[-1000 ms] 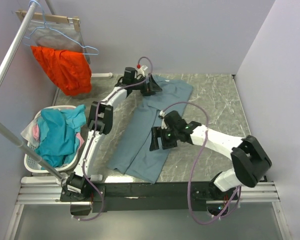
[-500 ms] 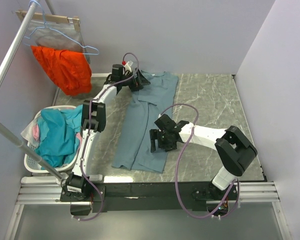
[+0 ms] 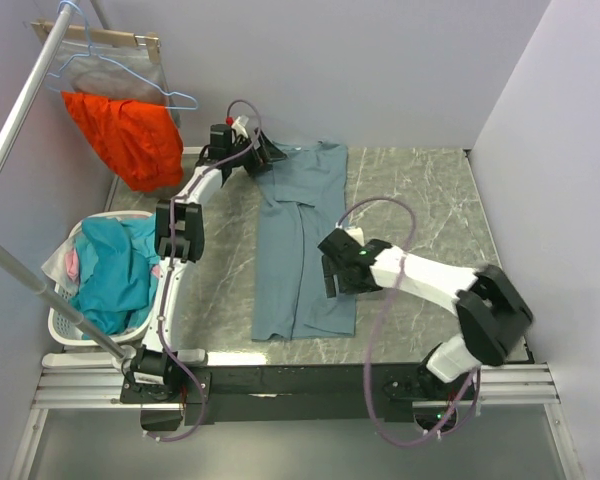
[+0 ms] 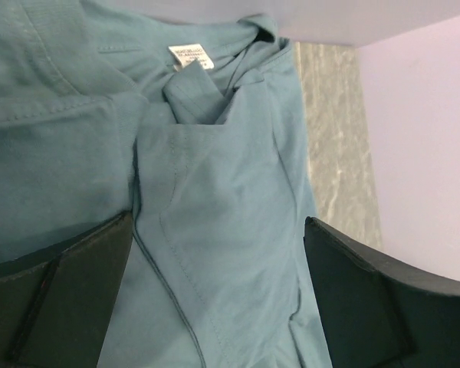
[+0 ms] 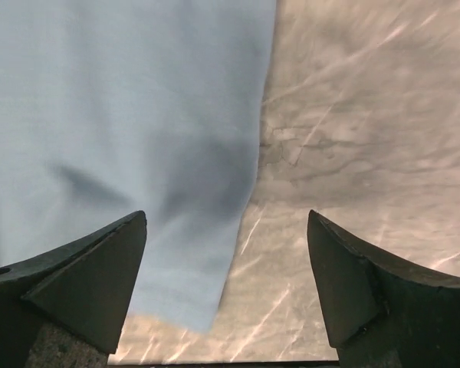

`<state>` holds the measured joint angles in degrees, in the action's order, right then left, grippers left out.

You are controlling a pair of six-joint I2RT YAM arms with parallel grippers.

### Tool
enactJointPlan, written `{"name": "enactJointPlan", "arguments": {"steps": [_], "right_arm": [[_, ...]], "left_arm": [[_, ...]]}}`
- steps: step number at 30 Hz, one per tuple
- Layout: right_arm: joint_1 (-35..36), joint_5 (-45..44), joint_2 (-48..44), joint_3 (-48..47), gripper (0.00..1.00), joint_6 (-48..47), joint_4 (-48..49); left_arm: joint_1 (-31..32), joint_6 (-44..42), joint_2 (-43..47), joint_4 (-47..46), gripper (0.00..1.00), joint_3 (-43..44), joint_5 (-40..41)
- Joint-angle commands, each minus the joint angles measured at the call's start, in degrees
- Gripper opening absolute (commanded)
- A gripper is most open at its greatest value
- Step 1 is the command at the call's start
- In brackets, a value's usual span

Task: Fold and stack the t-shirts
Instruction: Rotate the tshirt 90 degrees, then grab the bottom of the folded rectangular tshirt with both arms

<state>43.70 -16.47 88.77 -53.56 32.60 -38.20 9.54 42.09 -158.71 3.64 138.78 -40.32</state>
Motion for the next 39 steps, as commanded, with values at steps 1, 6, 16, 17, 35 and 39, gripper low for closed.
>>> {"name": "enactJointPlan", "arguments": {"steps": [1,6,16,17,35,39], "right_arm": [[-1.16,-2.7,-13.35,-0.93,0.92,-3.07,1.19],[-3.53,-1.11,-18.72,-0.23,0.94,-1.58,1.9],[-13.71,9.24,-21.27,9.42,0.93,-0.61,7.86],[-15.12,12.13,-21.71,10.48,0.92,-0.78,9.87],[-20.15,27.19,-20.21,20.42,0.9,-1.58,17.53],[-20.24,28.85,-20.74,23.23,0.89,-1.05,18.68]], "left_arm": [[-0.23,5.36,8.84,-7.76,0.99,1.41,-3.1],[1.18,3.1,21.93,-3.84,0.99,-14.08,-4.43],[6.28,2.46,54.6,-0.12,0.99,-57.79,23.77],[6.89,2.56,57.09,-0.47,0.99,-61.05,27.53],[26.48,19.78,100.79,8.4,0.99,-110.46,45.77],[30.44,24.26,102.73,8.14,0.99,-114.6,46.2]]}}
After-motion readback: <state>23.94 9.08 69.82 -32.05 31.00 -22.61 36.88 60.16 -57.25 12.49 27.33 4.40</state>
